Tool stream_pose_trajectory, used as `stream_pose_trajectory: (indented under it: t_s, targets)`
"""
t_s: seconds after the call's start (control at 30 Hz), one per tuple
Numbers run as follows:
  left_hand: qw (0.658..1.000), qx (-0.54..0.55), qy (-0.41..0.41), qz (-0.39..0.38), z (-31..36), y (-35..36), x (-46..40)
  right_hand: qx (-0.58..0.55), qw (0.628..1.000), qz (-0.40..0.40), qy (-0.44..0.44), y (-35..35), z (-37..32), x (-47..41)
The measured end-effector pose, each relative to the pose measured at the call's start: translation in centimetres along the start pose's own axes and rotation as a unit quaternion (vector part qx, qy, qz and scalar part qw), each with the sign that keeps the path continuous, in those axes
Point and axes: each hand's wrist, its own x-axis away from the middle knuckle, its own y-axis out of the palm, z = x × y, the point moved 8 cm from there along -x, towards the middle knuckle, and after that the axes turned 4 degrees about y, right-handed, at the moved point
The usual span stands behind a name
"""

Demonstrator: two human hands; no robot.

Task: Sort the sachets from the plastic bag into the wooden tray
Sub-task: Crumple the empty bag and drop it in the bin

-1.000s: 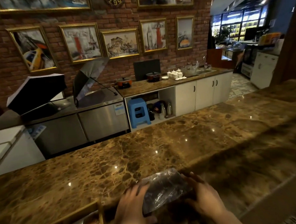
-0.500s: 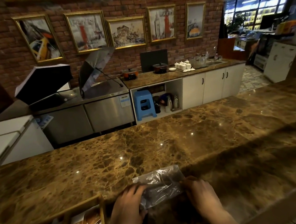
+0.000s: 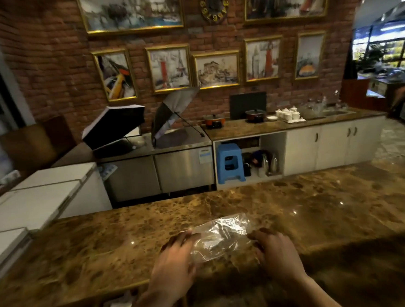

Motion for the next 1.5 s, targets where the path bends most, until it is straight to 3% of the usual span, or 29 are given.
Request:
stream_pose_trajectory:
  t_s: [0.4, 0.57, 0.67, 0.77, 0.83, 1.03, 1.2, 1.27, 1.37, 1.5]
  targets:
    - [0.992, -0.04, -0.075, 0.098, -10.8, -14.8, 8.3, -0.032, 0.988, 0.056, -0.142, -0.1, -20.2, 0.3]
    - [0.979, -0.05, -0.113, 0.162, -15.6, -20.5, 16.1, -0.06, 0.978, 0.048, -0.195, 2.1, -29.6, 2.5]
    - [0.962, -0.02, -0.181, 0.202, -19.2, -23.7, 21.7, -0.081, 0.964, 0.036, -0.251, 3.7, -35.9, 4.8]
    - [0.956, -0.115, -0.155, 0.223, -21.5, -27.1, 27.6, -0.103, 0.947, 0.021, -0.303, 5.2, -42.5, 7.8]
    - [0.952, -0.103, -0.171, 0.231, -23.6, -28.9, 31.7, -0.132, 0.933, 0.008, -0.334, 6.4, -46.6, 10.0]
    - [0.908, -0.149, -0.307, 0.241, -28.6, -33.5, 46.6, -0.172, 0.886, -0.064, -0.426, 11.8, -58.8, 18.6]
    - [0.868, -0.188, -0.388, 0.248, -28.3, -34.6, 57.4, -0.229, 0.828, -0.113, -0.5, 14.5, -65.6, 26.6]
    - [0.846, -0.198, -0.431, 0.245, -27.8, -34.8, 61.1, -0.266, 0.786, -0.11, -0.547, 14.9, -67.4, 29.9]
    - [0.822, -0.205, -0.469, 0.249, -26.6, -34.8, 65.3, -0.248, 0.779, -0.162, -0.552, 17.1, -69.7, 33.3]
    - [0.779, -0.211, -0.533, 0.252, -25.2, -33.6, 69.2, -0.262, 0.739, -0.205, -0.586, 19.2, -70.9, 36.8]
